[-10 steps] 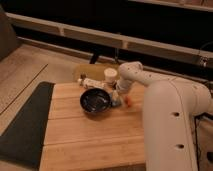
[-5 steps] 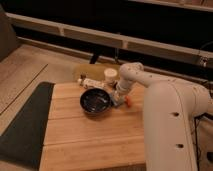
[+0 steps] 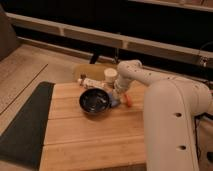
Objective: Wipe the white sponge on the table
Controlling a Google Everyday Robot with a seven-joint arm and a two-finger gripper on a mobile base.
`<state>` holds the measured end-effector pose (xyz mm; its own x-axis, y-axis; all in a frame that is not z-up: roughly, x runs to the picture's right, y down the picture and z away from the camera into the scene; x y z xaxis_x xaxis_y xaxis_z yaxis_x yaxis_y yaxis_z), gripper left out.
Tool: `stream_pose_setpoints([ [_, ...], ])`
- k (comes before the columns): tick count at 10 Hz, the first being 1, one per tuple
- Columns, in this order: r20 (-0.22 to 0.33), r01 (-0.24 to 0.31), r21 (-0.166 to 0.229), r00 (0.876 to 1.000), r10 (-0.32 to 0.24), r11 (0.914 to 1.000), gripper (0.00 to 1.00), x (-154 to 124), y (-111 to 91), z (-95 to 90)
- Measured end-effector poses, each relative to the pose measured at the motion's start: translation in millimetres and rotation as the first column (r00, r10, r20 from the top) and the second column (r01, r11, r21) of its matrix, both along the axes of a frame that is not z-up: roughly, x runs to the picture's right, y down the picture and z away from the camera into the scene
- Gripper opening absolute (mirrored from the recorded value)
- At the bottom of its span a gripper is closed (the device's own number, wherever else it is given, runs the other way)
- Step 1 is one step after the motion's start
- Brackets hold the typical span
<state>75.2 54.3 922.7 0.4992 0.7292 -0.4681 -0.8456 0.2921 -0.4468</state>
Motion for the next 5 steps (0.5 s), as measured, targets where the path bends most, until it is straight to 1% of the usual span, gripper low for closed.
stream_pose_setpoints([
  [1, 0.003, 0.037, -0.023, 0.999, -0.037, 0.9990, 0.09, -4, 5, -11.2],
  [2, -0.004, 0.055, -0.044, 0.998, -0.056, 0.9975, 0.09, -1, 10, -16.9],
  [4, -0.051, 0.076, -0.114, 0.995, -0.082, 0.9906, 0.09, 17, 28, -25.8],
  [5, -0.073, 0.080, -0.135, 0.993, -0.090, 0.9876, 0.09, 26, 32, -27.2],
])
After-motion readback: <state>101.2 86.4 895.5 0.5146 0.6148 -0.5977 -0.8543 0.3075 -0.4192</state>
